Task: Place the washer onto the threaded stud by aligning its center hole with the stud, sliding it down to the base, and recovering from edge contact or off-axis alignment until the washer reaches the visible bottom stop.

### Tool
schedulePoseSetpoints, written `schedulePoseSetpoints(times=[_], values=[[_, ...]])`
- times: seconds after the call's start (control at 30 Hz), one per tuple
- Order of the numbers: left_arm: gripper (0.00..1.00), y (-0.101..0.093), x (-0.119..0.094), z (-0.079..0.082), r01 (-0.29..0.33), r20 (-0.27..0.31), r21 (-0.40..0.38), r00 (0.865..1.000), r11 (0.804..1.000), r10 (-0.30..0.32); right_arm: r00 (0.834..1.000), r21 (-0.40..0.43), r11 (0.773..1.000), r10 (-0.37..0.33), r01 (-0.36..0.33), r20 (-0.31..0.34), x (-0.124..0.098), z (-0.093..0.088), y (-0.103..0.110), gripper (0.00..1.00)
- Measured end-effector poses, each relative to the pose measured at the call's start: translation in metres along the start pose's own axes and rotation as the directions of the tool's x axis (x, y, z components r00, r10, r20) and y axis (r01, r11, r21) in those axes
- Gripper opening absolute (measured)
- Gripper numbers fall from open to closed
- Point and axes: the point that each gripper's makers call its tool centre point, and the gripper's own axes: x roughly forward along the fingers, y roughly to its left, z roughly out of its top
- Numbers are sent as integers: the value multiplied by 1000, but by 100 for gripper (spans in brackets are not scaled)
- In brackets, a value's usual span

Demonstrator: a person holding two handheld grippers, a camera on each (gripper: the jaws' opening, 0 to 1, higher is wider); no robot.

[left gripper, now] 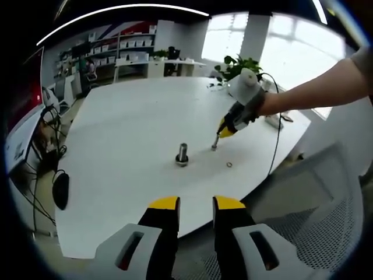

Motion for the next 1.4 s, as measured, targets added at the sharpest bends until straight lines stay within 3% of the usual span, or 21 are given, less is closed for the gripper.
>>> schedulePoseSetpoints(times=[0.3, 0.7, 1.2, 1.4], values=[[20, 1, 0, -2, -1, -8, 0, 1000, 1000, 1, 999, -43, 999, 20, -22, -49, 16, -5, 0, 14], [20, 2, 2, -2, -9, -14, -3, 1000, 1000, 9, 993, -21, 998, 57, -59, -100, 37, -10, 1, 14], [20, 3, 2, -3, -16, -15, -3, 1000, 1000, 16, 981, -56, 994, 88, -99, -173, 43, -26, 16, 14], [20, 3, 2, -3, -15, -14, -2, 1000, 1000, 15, 984, -35, 995, 90, -96, -154, 42, -22, 17, 14]])
